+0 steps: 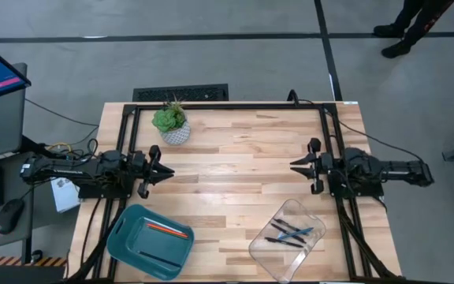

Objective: Sort pens & pencils
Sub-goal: Return to Home Position

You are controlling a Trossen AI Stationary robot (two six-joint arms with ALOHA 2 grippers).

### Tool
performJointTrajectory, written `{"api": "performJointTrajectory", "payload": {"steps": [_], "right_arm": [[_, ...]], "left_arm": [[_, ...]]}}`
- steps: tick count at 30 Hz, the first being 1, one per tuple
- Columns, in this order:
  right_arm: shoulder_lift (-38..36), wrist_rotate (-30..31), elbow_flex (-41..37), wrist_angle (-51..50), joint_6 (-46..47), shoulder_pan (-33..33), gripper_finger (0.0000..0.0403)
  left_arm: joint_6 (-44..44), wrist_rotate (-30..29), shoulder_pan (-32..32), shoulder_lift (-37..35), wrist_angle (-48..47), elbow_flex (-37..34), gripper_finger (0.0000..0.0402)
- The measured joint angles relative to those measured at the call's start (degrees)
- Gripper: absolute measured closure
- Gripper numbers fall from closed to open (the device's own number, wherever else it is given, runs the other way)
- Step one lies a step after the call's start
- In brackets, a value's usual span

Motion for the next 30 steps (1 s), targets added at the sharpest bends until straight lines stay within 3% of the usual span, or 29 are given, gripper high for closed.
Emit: {"api": "performJointTrajectory", "payload": {"steps": [30], "right_arm": [[0.63,3.04,-0.02,-0.26,-4.91,-0.39,0.0307]], "left_arm": [[-0.66,-0.02,0.0,0.0,-5.03,0.33,0.0356]]}}
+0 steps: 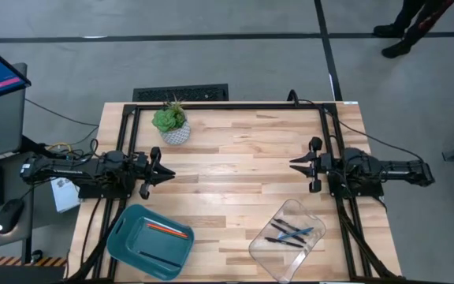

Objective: Sort pens & pencils
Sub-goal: Return to Home Position

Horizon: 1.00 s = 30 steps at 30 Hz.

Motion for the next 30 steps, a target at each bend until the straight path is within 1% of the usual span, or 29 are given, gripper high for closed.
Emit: {"api": "performJointTrajectory", "payload": {"steps": [7,11,20,30], "right_arm": [[0.0,-0.01,0.0,0.0,0.02,0.0,0.0307],[0.0,-0.01,0.0,0.0,0.02,0.0,0.0307],[0.0,-0.01,0.0,0.0,0.02,0.0,0.0307],[0.0,-0.02,0.0,0.0,0.02,0.0,0.0307]], "left_arm": [[0.0,-0.24,0.0,0.0,-0.34,0.02,0.0356],[-0.01,-0.24,0.0,0.0,-2.42,0.06,0.0356],[-0.05,-0.28,0.0,0.03,-11.52,0.16,0.0356],[-0.04,-3.67,0.0,0.59,-12.3,0.22,0.0356]]}}
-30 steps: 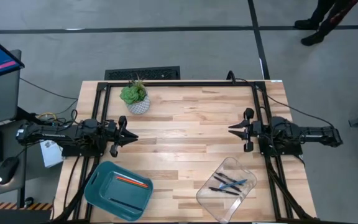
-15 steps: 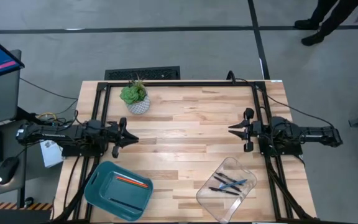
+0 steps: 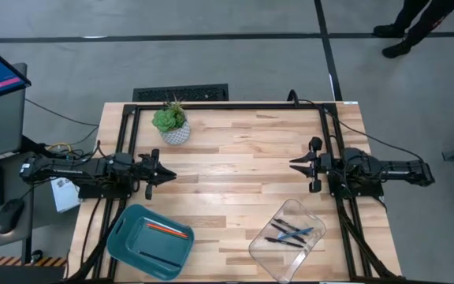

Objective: Sort pens & pencils
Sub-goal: Return to Home Position

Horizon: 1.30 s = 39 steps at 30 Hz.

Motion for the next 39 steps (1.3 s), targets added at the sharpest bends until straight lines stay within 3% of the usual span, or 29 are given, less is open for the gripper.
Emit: {"api": "performJointTrajectory", "payload": {"steps": [16,20,22,26,34,39], "right_arm": [[0.0,0.0,0.0,0.0,0.0,-0.02,0.0307],[0.0,0.0,0.0,-0.01,0.0,0.0,0.0307],[0.0,0.0,0.0,0.0,0.0,-0.01,0.0307],[0.0,0.0,0.0,0.0,0.0,0.0,0.0307],[0.0,0.0,0.0,-0.02,0.0,0.0,0.0307],[0.0,0.0,0.0,-0.02,0.0,0.0,0.0307]], "left_arm": [[0.14,-0.32,0.0,0.0,-0.13,-0.05,0.0356],[3.13,-9.81,0.02,-0.02,0.74,-0.13,0.0356],[-0.17,-12.28,0.02,0.01,0.88,-0.13,0.0356],[-5.76,-13.04,0.02,0.34,0.99,-0.13,0.0356],[-2.1,-16.15,0.04,0.31,3.58,-0.92,0.0356],[4.21,-14.92,0.04,0.42,3.6,-0.96,0.0356]]}}
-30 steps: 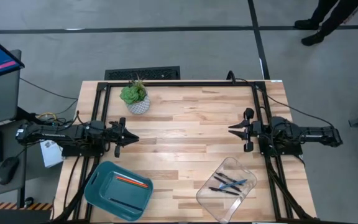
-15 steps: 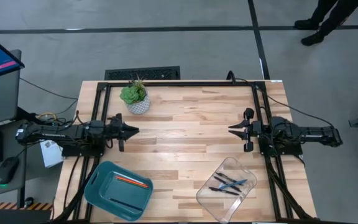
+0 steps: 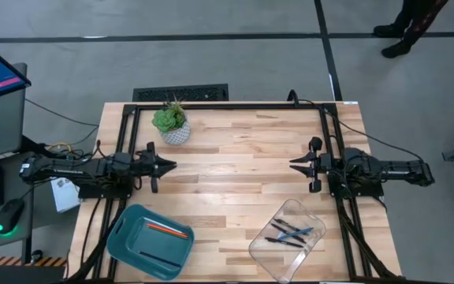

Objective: Sort pens & pencils
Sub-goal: Return to Home Position

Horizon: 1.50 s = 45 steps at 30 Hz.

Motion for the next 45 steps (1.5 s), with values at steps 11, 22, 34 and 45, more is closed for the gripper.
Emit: {"api": "performJointTrajectory", "payload": {"steps": [11,22,34,45], "right_arm": [[0.0,0.0,0.0,0.02,0.0,-0.01,0.0307],[0.0,0.0,0.0,0.02,0.0,-0.01,0.0307],[0.0,0.0,0.0,0.02,0.0,0.0,0.0307],[0.0,0.0,0.0,0.02,0.0,0.0,0.0307]], "left_arm": [[3.94,12.53,0.0,0.03,-2.08,-0.07,0.0356],[3.48,12.49,0.0,0.02,-2.05,-0.12,0.0356],[3.37,12.39,0.0,0.02,-2.0,-0.15,0.0356],[3.33,12.38,0.0,0.02,-1.98,-0.15,0.0356]]}}
